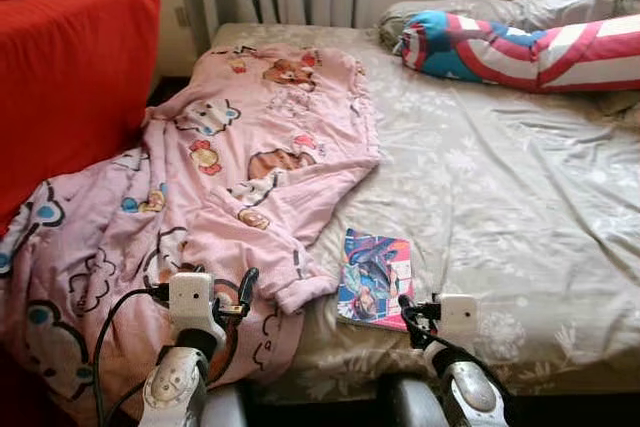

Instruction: Clean up the room

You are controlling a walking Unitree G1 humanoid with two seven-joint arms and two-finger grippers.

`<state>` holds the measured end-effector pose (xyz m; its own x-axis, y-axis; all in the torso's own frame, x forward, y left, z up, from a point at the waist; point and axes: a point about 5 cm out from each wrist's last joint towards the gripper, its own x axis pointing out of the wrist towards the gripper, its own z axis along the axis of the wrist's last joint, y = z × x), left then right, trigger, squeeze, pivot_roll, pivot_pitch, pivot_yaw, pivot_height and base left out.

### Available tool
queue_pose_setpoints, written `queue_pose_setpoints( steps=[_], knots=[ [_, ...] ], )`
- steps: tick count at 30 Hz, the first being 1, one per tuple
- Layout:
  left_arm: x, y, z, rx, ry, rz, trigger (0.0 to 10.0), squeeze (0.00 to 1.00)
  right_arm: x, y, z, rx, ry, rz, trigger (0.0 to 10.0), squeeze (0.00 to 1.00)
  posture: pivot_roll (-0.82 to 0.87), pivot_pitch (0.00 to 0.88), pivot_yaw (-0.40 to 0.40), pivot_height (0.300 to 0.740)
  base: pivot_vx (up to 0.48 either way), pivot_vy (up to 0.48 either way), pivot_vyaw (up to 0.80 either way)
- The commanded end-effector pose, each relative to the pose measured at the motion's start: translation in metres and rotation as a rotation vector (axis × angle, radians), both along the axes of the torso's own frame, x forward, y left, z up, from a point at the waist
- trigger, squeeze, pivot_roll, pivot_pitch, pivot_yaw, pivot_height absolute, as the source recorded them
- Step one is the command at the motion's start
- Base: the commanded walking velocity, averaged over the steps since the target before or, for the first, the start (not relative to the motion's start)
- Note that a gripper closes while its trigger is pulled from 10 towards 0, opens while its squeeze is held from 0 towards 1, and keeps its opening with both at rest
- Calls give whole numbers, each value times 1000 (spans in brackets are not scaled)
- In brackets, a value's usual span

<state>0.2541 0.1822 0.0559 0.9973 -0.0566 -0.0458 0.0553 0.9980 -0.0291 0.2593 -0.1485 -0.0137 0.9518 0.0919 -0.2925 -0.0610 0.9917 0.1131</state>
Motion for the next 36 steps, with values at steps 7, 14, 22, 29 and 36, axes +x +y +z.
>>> queue_pose_setpoints(
  steps=[7,14,22,29,36],
  knots=[
    [-1,-2,-1,3,6,-16,10000,0,2,-4,3,-12,-12,-11,10000,0,-24,69,-44,582,347,0,0],
    [-1,-2,0,4,5,-15,10000,0,10,-5,9,-17,-26,-8,10000,0,-20,72,-42,582,429,0,0],
    [-2,-2,0,2,5,-19,10000,0,12,-5,11,-18,-30,-11,10000,0,-19,74,-41,582,480,0,0],
    [-2,-2,0,2,6,-20,10000,0,10,-4,10,-16,-25,-9,10000,0,-19,77,-40,582,480,0,0],
    [-2,-2,0,3,6,-18,10000,0,10,-4,10,-15,-23,-7,10000,0,-16,79,-39,582,480,0,0]
  ],
)
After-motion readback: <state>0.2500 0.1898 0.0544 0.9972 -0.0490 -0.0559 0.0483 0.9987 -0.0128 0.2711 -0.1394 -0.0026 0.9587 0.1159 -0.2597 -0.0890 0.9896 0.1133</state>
